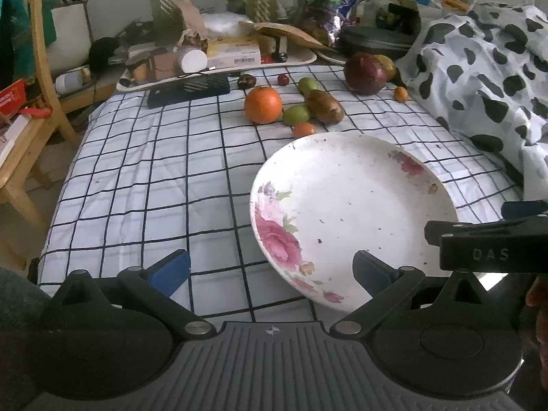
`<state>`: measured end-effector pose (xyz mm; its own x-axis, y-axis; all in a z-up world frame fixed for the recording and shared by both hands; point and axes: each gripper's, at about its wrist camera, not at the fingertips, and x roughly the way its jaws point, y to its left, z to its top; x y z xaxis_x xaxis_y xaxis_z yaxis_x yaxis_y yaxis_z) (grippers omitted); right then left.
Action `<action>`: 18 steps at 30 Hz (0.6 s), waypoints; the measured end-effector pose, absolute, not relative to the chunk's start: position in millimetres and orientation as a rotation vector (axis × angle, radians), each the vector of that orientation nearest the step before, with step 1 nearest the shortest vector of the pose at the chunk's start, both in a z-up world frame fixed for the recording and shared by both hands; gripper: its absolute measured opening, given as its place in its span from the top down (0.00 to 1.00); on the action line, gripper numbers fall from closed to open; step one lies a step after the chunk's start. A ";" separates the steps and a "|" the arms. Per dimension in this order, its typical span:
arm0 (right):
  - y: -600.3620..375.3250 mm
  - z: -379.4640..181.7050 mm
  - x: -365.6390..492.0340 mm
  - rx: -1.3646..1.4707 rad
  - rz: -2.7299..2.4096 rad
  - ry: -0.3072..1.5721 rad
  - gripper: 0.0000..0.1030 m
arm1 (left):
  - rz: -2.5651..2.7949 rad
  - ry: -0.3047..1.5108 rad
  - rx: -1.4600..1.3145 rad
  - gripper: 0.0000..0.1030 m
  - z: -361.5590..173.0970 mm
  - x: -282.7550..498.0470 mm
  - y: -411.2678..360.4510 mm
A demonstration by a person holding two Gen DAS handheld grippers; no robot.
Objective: Organize fruits
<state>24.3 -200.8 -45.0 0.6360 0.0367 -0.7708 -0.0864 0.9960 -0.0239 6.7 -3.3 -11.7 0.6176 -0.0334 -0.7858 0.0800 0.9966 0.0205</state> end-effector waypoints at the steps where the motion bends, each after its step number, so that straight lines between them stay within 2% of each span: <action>1: -201.0 -44.9 24.2 -0.059 0.070 0.877 0.00 | -0.071 0.904 0.051 0.00 -11.2 6.8 -3.0; 18: -212.8 -38.7 45.5 0.002 0.086 0.855 0.00 | -0.167 0.854 0.022 0.00 -2.0 33.9 5.6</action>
<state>45.5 -212.8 -38.7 0.6529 0.0765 -0.7536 -0.0750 0.9965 0.0361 33.9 5.6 -2.0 0.6449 -0.1382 -0.7517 0.1556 0.9867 -0.0479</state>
